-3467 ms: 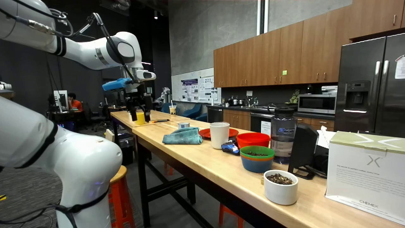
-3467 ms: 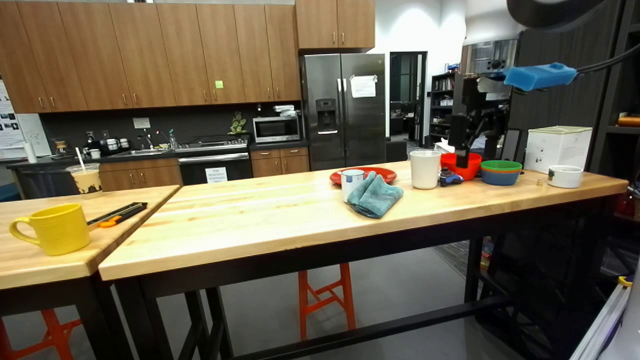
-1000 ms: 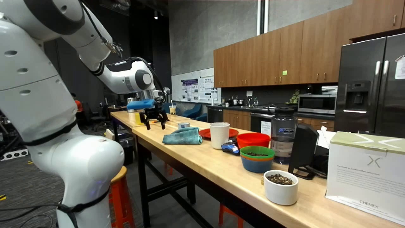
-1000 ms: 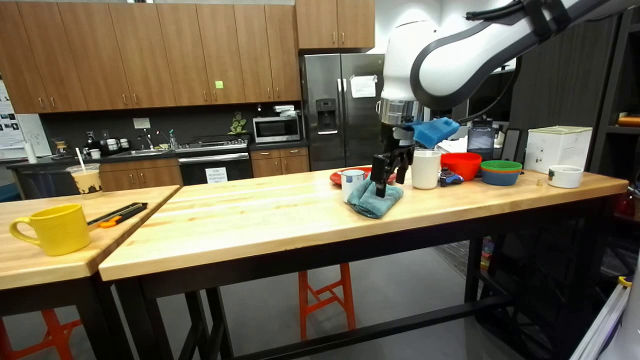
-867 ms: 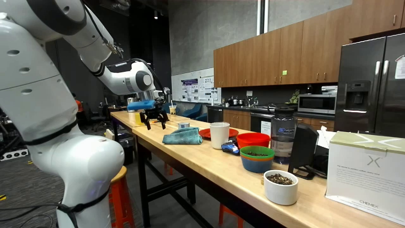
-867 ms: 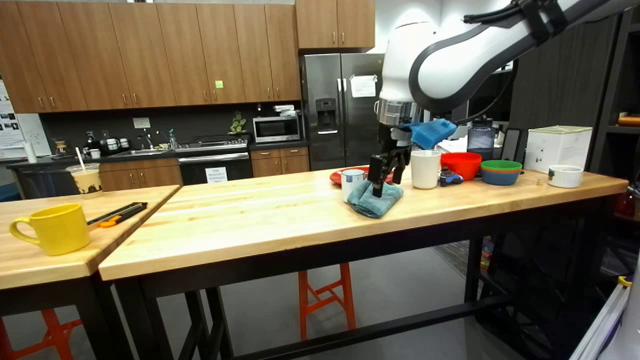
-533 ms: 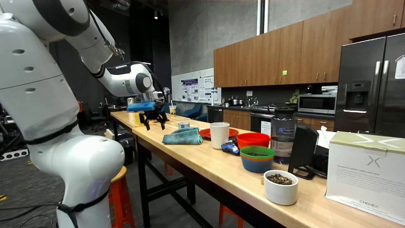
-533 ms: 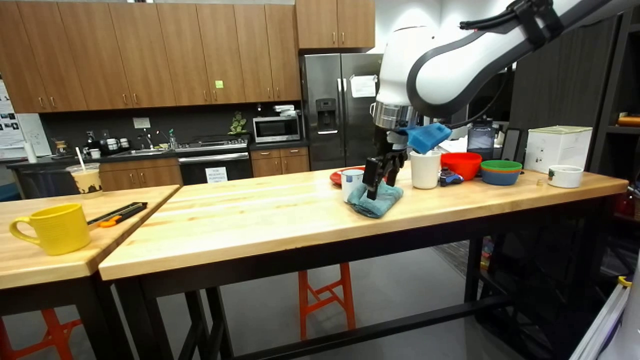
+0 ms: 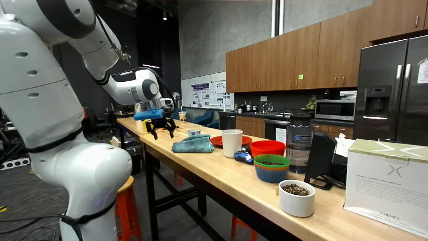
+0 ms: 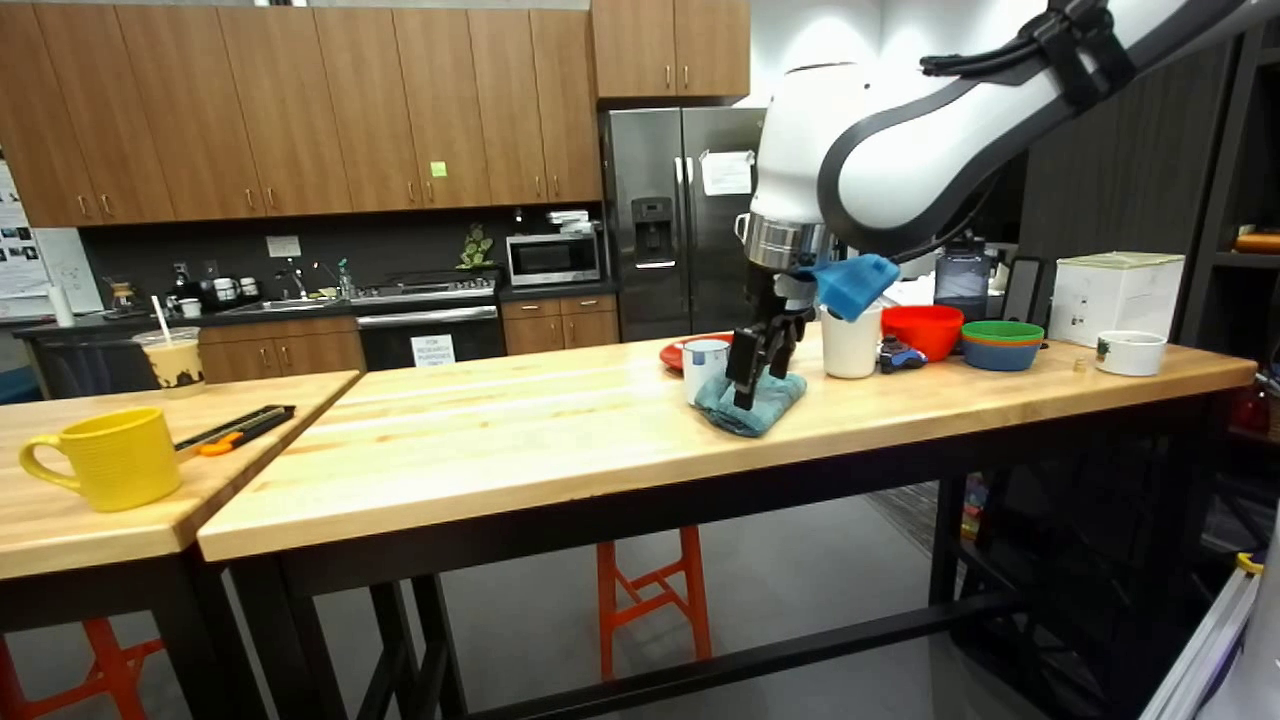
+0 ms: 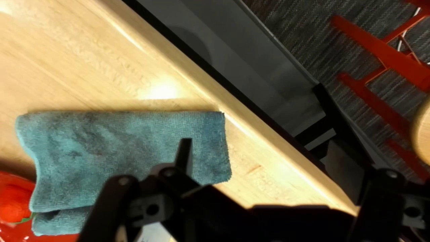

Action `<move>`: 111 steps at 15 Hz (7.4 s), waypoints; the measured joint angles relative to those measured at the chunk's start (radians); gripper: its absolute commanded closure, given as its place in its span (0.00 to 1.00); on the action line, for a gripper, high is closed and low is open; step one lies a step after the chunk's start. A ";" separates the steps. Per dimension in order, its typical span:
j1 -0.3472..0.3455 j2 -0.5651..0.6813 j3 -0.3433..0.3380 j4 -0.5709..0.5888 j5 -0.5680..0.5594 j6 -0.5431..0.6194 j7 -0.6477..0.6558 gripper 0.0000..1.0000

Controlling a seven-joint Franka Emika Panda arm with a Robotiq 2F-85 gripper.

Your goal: Lift the towel from the table, move the cup to the left and then unfold the towel

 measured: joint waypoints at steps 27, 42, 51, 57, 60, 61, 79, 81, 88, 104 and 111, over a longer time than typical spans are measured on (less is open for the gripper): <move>0.001 0.000 0.000 -0.010 -0.002 0.015 -0.008 0.00; -0.017 0.098 0.003 -0.010 -0.182 0.193 -0.014 0.00; -0.051 0.105 0.003 -0.008 -0.287 0.208 -0.014 0.00; -0.042 0.114 0.013 -0.027 -0.287 0.223 -0.012 0.00; -0.042 0.120 0.016 -0.033 -0.287 0.239 -0.012 0.00; -0.042 0.121 0.016 -0.033 -0.287 0.242 -0.012 0.00; -0.069 0.151 0.021 -0.032 -0.419 0.310 0.019 0.00; -0.069 0.152 0.021 -0.032 -0.419 0.312 0.019 0.00; -0.069 0.154 0.021 -0.033 -0.419 0.314 0.019 0.22; -0.159 0.159 0.020 -0.025 -0.614 0.426 0.047 1.00; -0.295 0.111 -0.005 -0.005 -0.789 0.421 0.146 1.00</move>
